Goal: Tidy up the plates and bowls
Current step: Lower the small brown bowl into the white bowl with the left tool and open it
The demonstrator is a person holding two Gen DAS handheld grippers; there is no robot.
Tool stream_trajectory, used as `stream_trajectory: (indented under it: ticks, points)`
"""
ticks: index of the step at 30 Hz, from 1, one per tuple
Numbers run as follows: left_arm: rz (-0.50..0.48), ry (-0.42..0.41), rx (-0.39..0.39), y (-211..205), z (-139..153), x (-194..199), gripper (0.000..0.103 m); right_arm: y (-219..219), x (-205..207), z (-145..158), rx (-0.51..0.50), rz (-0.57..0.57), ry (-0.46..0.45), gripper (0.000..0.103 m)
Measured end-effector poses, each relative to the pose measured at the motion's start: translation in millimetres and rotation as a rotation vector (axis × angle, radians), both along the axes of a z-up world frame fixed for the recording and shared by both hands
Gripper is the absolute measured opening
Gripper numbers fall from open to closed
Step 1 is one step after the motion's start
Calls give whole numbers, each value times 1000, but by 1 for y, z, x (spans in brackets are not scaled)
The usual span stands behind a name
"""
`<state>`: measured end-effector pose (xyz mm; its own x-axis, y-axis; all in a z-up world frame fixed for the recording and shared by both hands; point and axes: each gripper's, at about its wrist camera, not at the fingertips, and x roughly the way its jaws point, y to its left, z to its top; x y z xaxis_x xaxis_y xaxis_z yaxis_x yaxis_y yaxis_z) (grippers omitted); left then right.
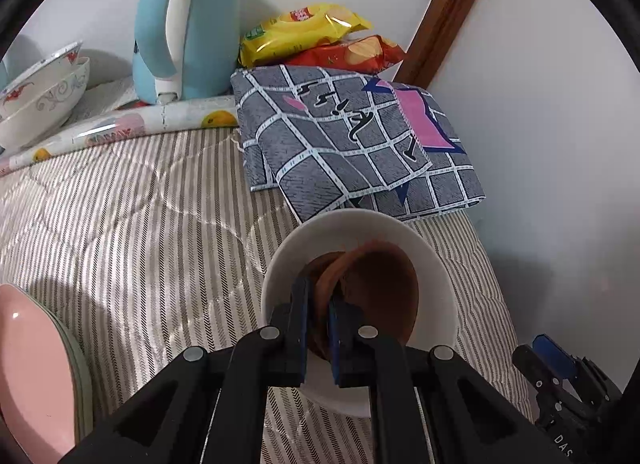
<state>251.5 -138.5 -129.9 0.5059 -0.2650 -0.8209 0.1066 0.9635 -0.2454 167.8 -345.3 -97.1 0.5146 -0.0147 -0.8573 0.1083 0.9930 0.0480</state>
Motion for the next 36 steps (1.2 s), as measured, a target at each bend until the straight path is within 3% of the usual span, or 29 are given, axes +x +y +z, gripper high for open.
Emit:
stream_trajectory:
  ticks: [17, 22, 36]
  points:
    - [-13, 34, -26, -1, -8, 6, 10, 2, 3, -3, 17, -5, 20, 39]
    - [-35, 45, -16, -3, -4, 4, 18, 8, 6, 0, 19, 5, 14, 39]
    - [-4, -54, 27, 21, 29, -12, 23, 31, 24, 17, 81, 62, -34, 39]
